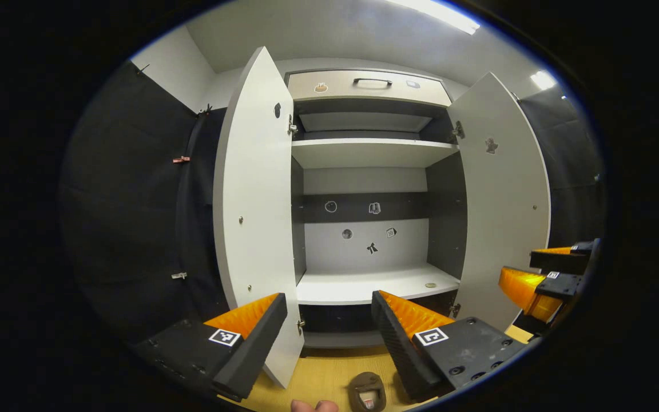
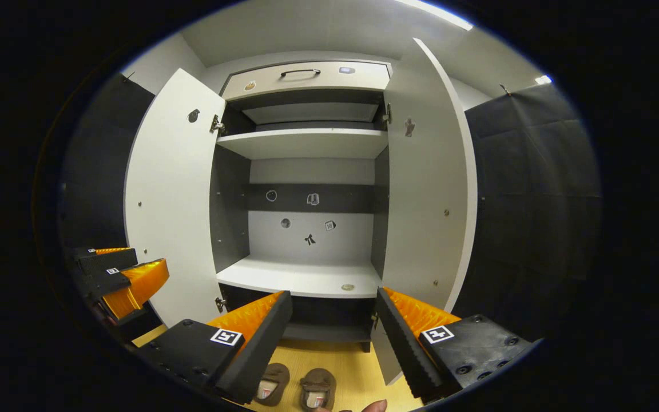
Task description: Grab one shoe with the right hand and put it into the shoe cabinet, grab the other shoe with the left hand and put it into the shoe cabinet; then close the right door with the right hand and the left door with the left hand.
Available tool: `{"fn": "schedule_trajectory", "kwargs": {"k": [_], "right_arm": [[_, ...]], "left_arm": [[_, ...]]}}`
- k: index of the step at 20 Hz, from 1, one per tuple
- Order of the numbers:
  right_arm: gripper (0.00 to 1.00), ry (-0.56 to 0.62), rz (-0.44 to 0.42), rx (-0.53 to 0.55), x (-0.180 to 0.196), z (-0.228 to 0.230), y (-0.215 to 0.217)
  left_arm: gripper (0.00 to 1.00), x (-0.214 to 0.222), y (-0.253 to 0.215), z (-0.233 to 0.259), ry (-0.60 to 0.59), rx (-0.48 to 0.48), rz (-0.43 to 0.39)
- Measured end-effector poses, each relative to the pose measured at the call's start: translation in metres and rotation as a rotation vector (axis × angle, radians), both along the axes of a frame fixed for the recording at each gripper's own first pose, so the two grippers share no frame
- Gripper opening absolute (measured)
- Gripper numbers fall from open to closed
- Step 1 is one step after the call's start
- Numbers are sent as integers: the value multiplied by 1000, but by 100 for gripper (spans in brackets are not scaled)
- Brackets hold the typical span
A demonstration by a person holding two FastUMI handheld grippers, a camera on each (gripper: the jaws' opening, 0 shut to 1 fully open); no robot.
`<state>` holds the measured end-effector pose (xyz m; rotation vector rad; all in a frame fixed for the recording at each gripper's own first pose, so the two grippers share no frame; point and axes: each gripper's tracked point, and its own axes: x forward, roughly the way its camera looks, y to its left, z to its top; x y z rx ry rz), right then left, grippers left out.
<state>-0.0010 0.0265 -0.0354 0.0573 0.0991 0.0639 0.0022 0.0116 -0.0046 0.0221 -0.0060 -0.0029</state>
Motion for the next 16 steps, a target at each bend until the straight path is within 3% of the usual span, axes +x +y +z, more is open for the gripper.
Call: {"fn": "schedule_trajectory", "kwargs": {"k": [7,16], "right_arm": [[98,232,99,44,-14,-114,33],[100,511,132,69,-30,-257,55]], "left_arm": [[95,-9,11,-9,-19,6,26],[95,-21,22,-49,23,20,64]]}}
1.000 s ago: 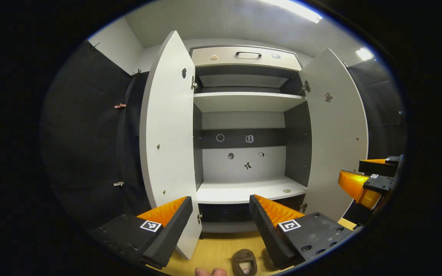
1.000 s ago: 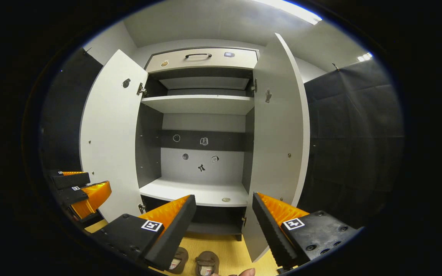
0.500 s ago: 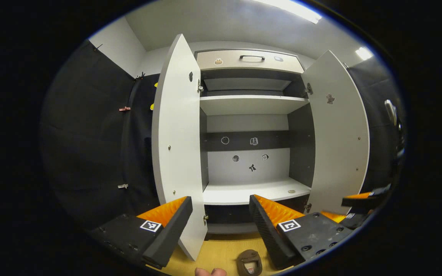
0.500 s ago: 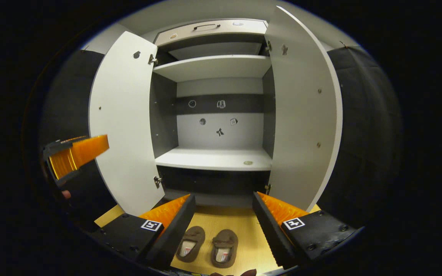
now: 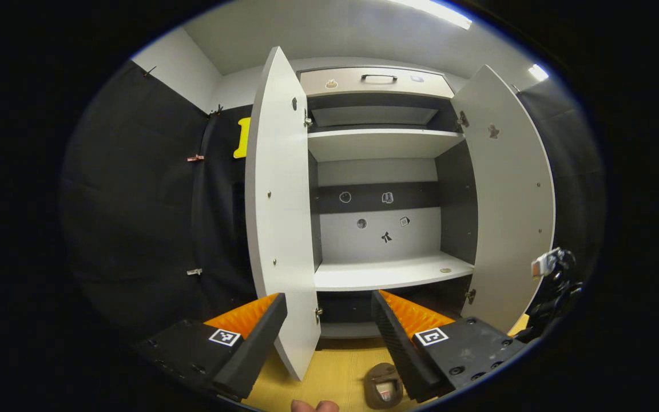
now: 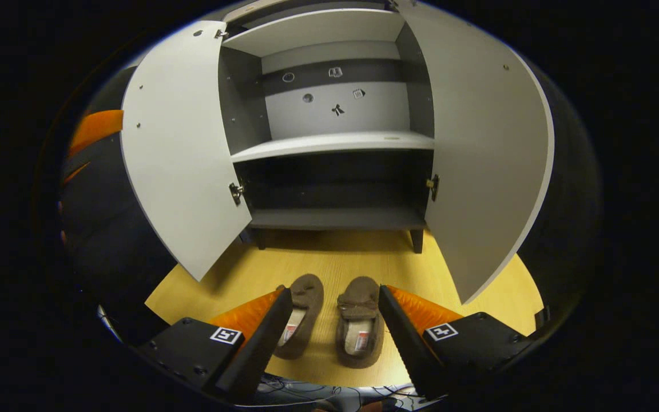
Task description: Grab one shoe with the right hand and put it into the shoe cabinet, grab the other shoe with the left hand and put it into the shoe cabinet; then close the right door with the right hand and the left door with the left hand.
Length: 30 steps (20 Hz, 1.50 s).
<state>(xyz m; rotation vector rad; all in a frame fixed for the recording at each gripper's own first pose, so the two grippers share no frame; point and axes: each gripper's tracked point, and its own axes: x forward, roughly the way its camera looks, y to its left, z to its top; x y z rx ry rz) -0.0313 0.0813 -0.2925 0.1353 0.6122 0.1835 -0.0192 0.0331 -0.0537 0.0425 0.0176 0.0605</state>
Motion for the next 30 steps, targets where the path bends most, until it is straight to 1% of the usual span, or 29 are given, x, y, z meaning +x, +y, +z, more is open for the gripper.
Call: {"fn": "schedule_trajectory", "kwargs": {"k": [3,6,9,11,12,13,17,18,19,20,21,22,23,24,26,30], "right_arm": [[100,73,-7,-5,-1,-44,0],[98,141,-15,2,-1,-82,3],[97,192,-2,8,4,-115,10],[88,223,-9,24,10,-133,17],[84,234,-14,36,14,-141,20],[84,237,-15,40,19,-147,23],[84,232,-23,-1,39,-176,26],[76,229,-27,1,44,-178,28],[72,226,-38,-15,46,-189,28],[64,217,-47,-23,50,-188,26],[41,211,-48,-23,55,-191,28],[51,197,-74,-63,56,-191,16],[42,178,-86,-57,60,-190,15],[23,172,-87,-55,62,-197,17],[9,146,-80,-61,63,-190,14],[9,130,-68,-66,59,-167,8]], "left_arm": [[95,-4,5,-16,33,1,13],[95,-7,10,-33,64,-5,19],[95,-9,15,-44,82,-8,26],[95,-8,16,-52,96,-14,28],[95,-7,14,-58,109,-18,20],[95,-7,13,-60,117,-23,14],[95,-6,11,-68,137,-34,-3],[95,-6,12,-70,139,-32,-4],[95,-6,13,-71,141,-29,-2],[95,-5,14,-73,145,-24,-2],[95,-5,16,-75,150,-17,1],[95,-5,18,-77,154,-10,2],[95,-4,19,-78,156,-4,3],[95,-3,20,-79,158,-2,5],[95,-3,22,-79,158,-10,6],[95,-3,22,-79,159,-21,5]]}}
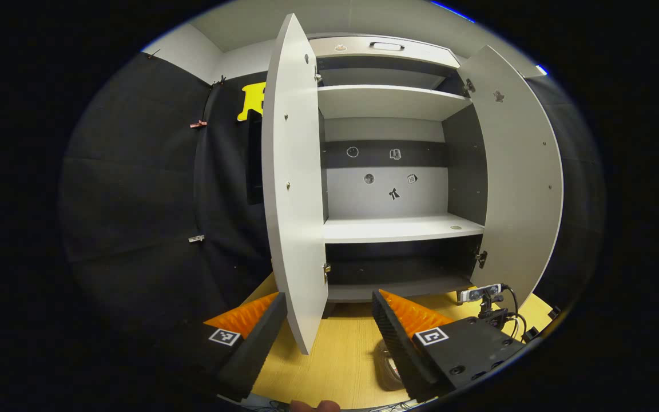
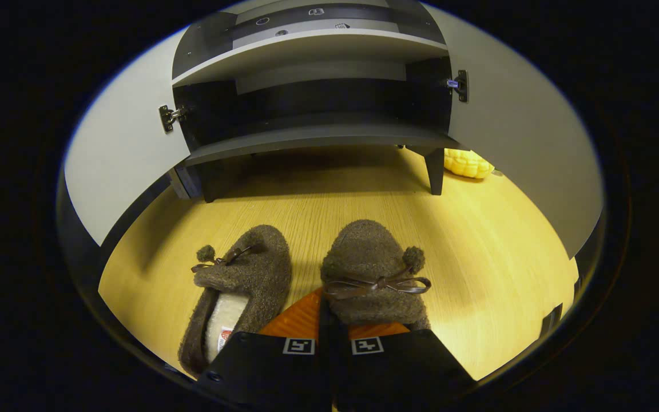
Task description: Grab one shoe with the right hand and put it into the shoe cabinet, grab the other shoe with the left hand and put it into the shoe cabinet; then close the right door with the right hand and the left door with the left hand.
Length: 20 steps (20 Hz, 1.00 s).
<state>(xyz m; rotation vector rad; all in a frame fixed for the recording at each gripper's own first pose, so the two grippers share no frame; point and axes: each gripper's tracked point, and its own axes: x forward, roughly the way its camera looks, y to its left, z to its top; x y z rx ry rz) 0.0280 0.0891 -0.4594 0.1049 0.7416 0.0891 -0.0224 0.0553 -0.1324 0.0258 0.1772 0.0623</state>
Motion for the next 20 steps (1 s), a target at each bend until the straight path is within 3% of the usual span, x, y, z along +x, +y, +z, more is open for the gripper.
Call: {"fn": "schedule_trajectory", "kwargs": {"k": [7,12,20], "right_arm": [[8,-62,-2,26,-2,98,-18],[8,-136,-18,58,12,198,-27],[8,-356,24,0,101,351,-32]], "left_arm": [[95,-1,-3,6,11,1,-9],[95,-2,-7,15,0,-13,-21],[95,-4,-24,16,6,-12,-65]]}}
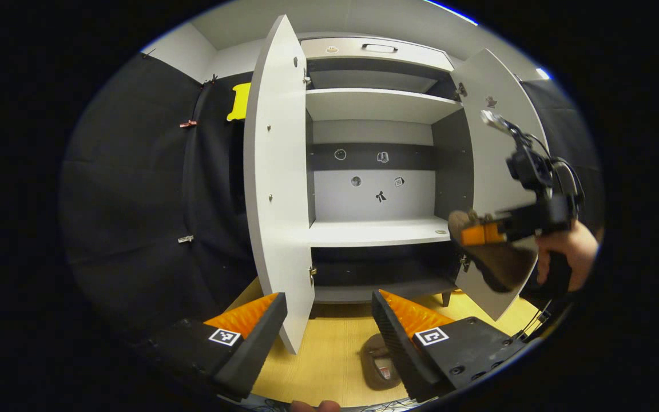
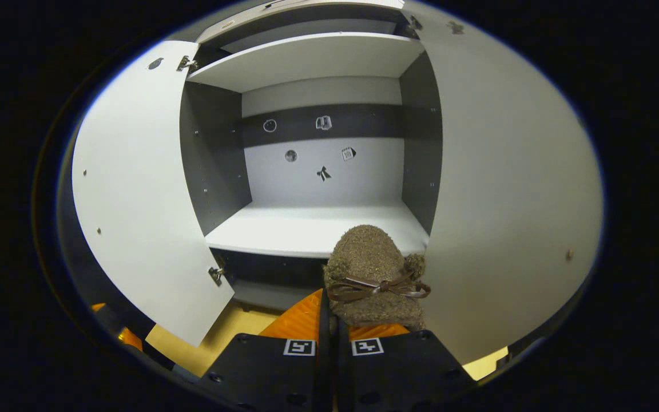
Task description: Grab one shoe with the right hand and put it into the shoe cabinet, grab the other shoe with the left hand and put it into the shoe cabinet; then close the right door with the right hand and the left door with the left hand.
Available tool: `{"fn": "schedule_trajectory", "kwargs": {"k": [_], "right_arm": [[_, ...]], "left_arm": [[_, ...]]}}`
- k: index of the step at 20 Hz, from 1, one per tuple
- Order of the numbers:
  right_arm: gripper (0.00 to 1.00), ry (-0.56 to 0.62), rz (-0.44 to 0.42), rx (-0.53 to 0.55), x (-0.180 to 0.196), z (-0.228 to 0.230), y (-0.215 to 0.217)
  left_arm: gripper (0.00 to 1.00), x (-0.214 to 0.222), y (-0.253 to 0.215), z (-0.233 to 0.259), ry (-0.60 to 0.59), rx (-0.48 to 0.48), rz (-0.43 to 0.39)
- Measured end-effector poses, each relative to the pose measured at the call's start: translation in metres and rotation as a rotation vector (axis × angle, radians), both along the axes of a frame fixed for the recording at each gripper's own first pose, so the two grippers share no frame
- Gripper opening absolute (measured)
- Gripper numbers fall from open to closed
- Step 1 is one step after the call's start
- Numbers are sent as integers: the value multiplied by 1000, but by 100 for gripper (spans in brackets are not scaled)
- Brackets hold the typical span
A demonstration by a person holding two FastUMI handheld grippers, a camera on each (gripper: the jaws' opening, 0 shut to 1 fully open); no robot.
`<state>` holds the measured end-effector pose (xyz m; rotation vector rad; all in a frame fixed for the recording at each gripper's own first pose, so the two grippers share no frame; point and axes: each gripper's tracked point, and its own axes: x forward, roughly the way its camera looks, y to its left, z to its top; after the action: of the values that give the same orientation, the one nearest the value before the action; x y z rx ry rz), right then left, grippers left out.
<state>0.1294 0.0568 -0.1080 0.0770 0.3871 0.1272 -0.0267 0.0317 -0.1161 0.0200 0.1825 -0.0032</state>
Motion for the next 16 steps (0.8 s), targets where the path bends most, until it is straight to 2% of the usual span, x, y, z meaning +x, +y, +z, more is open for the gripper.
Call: {"fn": "schedule_trajectory", "kwargs": {"k": [6,11,16], "right_arm": [[8,10,10,23,82,27,12],[8,3,-7,35,153,24,15],[8,-28,-20,-15,215,8,15]], "left_arm": [[95,5,-2,2,-16,-7,-1],[95,13,-1,2,-31,-37,9],[95,22,-3,-5,-37,-61,18]]}}
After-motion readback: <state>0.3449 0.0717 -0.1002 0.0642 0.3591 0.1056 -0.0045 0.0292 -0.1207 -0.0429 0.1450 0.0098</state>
